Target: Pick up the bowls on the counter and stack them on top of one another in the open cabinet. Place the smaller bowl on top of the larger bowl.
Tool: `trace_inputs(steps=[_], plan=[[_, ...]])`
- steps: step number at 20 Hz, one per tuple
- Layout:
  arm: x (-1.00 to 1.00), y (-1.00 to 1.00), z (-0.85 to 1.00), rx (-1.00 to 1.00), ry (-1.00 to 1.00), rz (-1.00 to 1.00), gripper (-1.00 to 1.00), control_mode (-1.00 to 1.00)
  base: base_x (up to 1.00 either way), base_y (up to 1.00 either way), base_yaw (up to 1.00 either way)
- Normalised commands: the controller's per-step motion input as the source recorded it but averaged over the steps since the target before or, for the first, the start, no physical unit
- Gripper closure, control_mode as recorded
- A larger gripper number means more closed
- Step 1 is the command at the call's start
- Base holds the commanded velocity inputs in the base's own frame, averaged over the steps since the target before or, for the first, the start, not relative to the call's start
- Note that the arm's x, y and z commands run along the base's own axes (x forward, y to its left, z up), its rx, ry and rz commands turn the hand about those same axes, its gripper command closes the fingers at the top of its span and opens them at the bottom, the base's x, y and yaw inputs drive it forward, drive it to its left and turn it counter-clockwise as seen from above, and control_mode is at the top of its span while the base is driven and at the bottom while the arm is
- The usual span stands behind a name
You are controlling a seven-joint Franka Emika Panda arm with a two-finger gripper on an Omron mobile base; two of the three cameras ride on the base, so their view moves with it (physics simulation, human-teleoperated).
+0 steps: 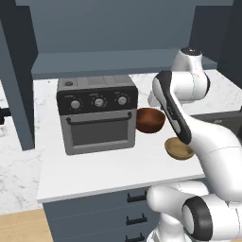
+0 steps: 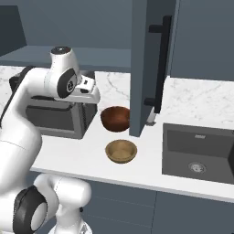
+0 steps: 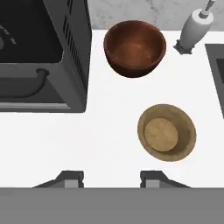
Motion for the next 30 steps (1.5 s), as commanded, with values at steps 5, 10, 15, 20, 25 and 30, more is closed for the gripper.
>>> trace_inputs(steps=[5, 10, 15, 20, 25, 30], plan=[[-0.01, -0.59, -0.29, 0.06, 0.10, -0.17, -1.00, -1.00, 0.00, 0.00, 0.00], [0.00, -1.00, -0.78, 0.13, 0.14, -0.42, -1.00, -1.00, 0.00, 0.00, 0.00], [0.00, -1.00, -0.97, 0.22, 0.12, -0.55, -1.00, -1.00, 0.00, 0.00, 0.00], [0.03, -0.73, -1.00, 0.22, 0.04, -0.56, -1.00, -1.00, 0.00, 0.00, 0.00], [0.02, -0.30, -0.68, 0.20, 0.14, -0.30, -1.00, -1.00, 0.00, 0.00, 0.00], [0.36, 0.10, -0.47, 0.02, 0.08, -0.07, -1.00, -1.00, 0.00, 0.00, 0.00]])
